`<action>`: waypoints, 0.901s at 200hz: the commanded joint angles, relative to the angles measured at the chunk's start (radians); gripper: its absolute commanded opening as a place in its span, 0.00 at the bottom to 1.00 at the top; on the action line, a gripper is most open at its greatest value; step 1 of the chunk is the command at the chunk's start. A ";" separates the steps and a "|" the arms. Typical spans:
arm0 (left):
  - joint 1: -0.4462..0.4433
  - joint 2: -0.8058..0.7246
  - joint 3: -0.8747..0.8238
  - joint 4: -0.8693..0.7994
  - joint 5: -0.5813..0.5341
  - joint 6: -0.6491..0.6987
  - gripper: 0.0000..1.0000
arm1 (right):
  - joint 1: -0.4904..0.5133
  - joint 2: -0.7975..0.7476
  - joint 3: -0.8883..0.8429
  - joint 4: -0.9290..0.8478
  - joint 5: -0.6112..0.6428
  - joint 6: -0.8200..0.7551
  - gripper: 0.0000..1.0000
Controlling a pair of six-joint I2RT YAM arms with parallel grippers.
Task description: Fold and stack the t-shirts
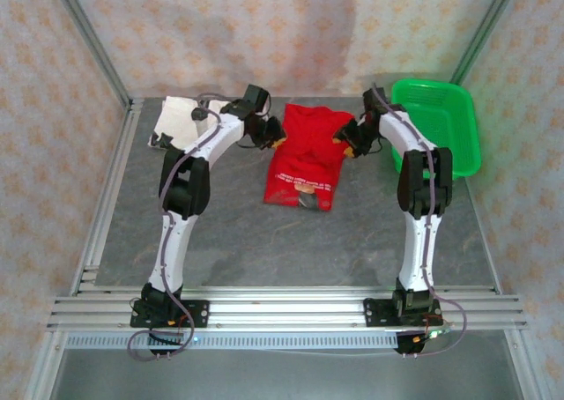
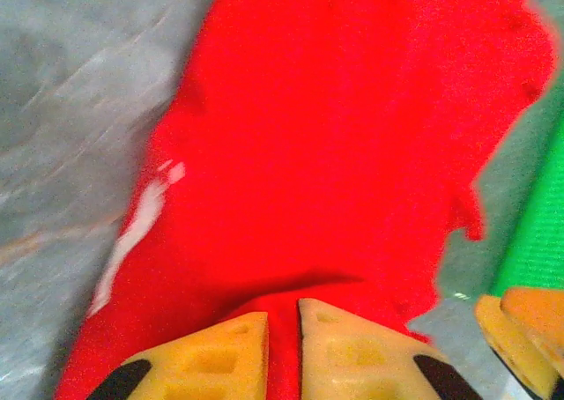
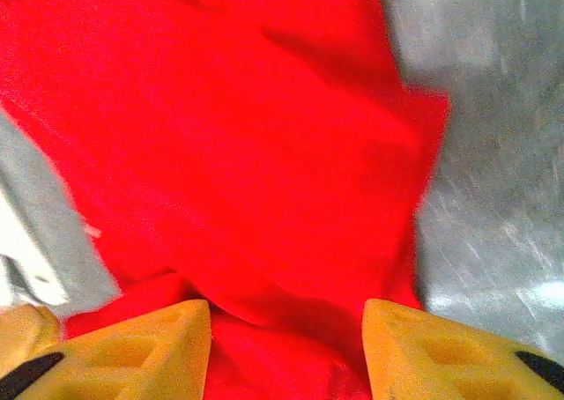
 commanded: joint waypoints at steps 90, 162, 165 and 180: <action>0.017 -0.483 -0.376 0.021 -0.036 0.057 0.54 | 0.086 -0.565 -0.583 0.340 -0.096 0.152 0.26; -0.154 -0.478 -0.689 0.205 -0.046 0.022 0.14 | 0.199 -0.380 -0.744 0.628 -0.051 0.286 0.00; -0.159 -0.470 -0.688 0.211 -0.049 0.018 0.14 | 0.199 -0.368 -0.740 0.635 -0.047 0.287 0.00; -0.167 -0.410 -0.676 0.226 -0.066 0.002 0.12 | 0.198 -0.311 -0.716 0.667 -0.025 0.299 0.00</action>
